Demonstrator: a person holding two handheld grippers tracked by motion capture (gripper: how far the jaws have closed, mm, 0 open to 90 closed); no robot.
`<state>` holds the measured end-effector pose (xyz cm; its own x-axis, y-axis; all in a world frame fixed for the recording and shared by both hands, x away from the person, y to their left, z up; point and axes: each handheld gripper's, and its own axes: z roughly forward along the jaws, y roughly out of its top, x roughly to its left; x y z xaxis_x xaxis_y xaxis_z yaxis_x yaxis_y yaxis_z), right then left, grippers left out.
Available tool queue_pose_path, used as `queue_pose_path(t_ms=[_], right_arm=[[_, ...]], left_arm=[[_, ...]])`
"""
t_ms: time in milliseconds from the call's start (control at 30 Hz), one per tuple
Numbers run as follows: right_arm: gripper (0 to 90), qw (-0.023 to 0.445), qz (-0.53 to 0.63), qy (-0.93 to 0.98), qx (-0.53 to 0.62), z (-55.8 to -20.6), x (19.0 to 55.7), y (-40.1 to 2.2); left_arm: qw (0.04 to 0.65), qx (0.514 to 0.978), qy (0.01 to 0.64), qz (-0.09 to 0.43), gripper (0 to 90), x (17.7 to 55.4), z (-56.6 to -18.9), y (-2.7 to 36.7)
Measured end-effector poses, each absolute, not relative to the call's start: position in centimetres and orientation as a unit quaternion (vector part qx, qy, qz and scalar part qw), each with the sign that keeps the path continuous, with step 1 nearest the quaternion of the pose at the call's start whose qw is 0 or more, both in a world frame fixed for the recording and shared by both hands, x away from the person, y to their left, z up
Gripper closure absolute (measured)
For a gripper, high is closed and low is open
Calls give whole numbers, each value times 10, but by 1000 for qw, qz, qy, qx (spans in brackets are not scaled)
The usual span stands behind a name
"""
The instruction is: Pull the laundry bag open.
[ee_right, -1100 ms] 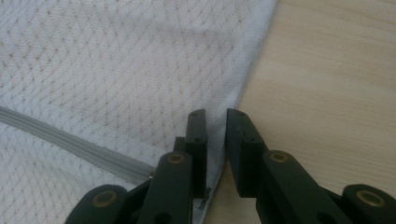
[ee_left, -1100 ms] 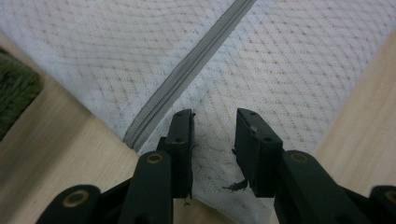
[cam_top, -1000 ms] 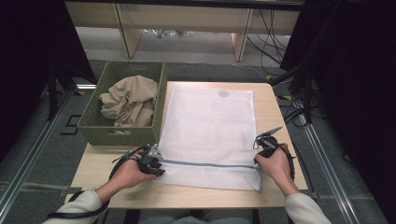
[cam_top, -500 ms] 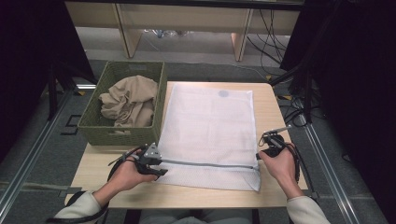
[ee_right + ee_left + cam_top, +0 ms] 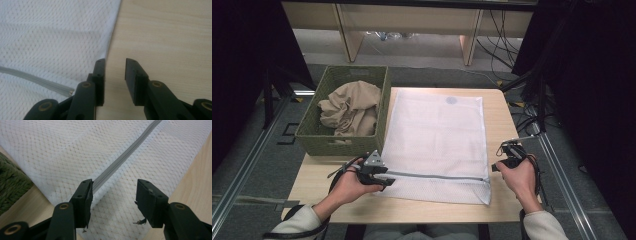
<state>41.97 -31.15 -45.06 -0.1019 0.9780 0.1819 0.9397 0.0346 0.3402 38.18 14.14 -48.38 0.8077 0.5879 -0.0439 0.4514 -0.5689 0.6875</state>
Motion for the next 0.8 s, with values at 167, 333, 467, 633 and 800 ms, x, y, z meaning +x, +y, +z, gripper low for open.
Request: queue_pose_path(t_ms=[167,333,467,633,800], right_arm=[[699,21,163,718,677,-449,417,-306],[686,17,156,738,657,-456,419,-311],[679,6,159,733,661,-459,419,-312],[666,-11,144,733,665,-458,416,-308],[646,-29,137,726,673,-461,416,-303]], left_arm=[[356,884,287,93,473,382,-485,141],[354,883,294,92,472,383,-485,140],[355,883,293,91,471,384,-485,138],[355,884,289,93,470,384,-486,140],[355,885,288,86,468,384,-487,140]])
